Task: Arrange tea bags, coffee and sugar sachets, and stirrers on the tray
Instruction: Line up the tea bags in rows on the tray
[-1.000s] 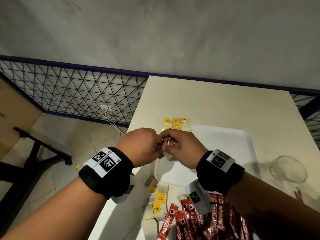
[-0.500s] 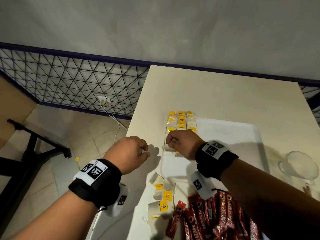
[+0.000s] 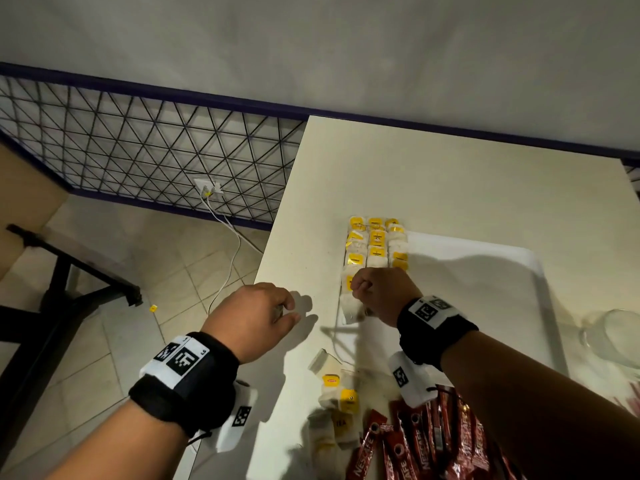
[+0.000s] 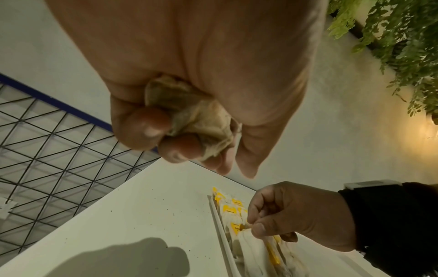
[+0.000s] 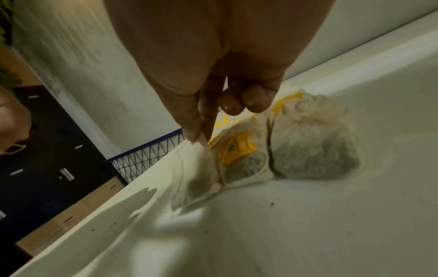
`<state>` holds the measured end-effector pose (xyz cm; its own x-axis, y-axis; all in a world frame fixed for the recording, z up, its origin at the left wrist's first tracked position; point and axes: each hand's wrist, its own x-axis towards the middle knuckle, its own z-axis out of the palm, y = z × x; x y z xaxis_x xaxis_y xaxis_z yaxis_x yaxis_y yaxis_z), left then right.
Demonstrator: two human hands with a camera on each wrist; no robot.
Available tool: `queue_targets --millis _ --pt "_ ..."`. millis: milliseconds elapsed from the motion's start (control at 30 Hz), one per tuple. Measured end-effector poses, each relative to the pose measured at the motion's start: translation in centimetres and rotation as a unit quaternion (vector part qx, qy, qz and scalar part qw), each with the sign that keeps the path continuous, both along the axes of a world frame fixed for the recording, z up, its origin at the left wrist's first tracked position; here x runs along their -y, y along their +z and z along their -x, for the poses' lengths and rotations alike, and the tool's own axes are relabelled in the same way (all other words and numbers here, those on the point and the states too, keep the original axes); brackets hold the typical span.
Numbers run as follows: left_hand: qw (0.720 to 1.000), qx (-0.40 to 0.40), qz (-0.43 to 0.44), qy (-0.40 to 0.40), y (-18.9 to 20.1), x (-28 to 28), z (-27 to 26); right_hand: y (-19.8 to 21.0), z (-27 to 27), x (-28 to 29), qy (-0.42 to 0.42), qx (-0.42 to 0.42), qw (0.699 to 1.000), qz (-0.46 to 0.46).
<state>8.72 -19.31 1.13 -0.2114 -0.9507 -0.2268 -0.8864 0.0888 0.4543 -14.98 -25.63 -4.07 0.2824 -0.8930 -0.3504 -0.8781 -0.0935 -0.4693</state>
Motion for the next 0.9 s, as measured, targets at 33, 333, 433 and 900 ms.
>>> queue_targets --millis 33,333,433,900 --pt "1.0 0.0 0.001 -0.002 -0.1 0.0 0.0 -0.1 0.0 0.0 0.002 0.0 1.0 0.004" --pt "1.0 -0.006 0.002 -0.005 -0.3 0.0 0.1 0.7 -0.2 0.4 0.081 -0.065 0.994 -0.044" --pt "1.0 -0.007 0.002 0.0 -0.3 -0.1 -0.1 0.6 -0.5 0.6 0.079 -0.054 0.994 -0.045" --pt "0.998 0.011 -0.021 -0.062 -0.9 0.2 2.3 -0.1 -0.9 1.5 0.003 -0.095 0.995 0.011"
